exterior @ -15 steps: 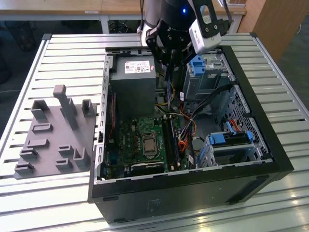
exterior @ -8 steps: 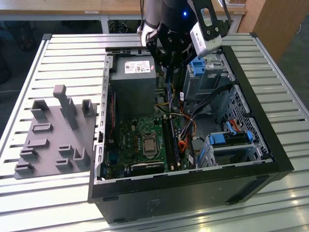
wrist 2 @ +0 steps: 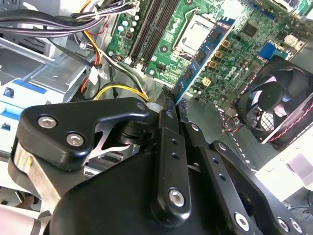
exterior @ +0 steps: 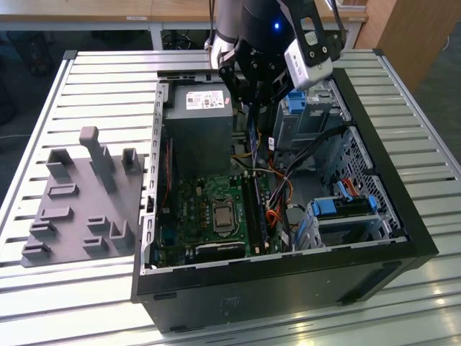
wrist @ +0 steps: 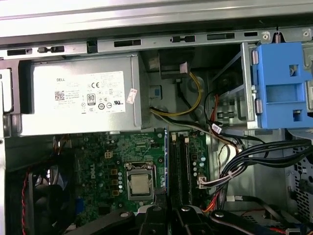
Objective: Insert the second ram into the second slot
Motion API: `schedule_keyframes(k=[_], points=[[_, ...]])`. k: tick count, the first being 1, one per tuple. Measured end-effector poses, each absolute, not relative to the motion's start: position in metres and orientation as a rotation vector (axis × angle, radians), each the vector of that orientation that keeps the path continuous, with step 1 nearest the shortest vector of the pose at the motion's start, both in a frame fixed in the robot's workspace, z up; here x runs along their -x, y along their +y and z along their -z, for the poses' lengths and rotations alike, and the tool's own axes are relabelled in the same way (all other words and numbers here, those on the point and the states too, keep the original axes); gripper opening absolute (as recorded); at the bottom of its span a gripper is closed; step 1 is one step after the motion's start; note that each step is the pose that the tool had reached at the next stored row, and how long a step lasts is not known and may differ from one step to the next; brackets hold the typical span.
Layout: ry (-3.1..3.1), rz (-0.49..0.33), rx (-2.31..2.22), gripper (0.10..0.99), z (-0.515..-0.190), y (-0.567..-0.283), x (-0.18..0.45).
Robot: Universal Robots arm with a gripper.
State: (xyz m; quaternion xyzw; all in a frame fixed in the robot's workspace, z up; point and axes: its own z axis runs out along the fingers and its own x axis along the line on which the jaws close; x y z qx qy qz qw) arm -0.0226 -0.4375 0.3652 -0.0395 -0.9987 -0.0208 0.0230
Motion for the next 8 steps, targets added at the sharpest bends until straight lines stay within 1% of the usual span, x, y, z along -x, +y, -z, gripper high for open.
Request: schedule_keyframes(k=[8], points=[[-3.092,0.064,0.122,0.137,-0.3613,-0.4445,0.0227]])
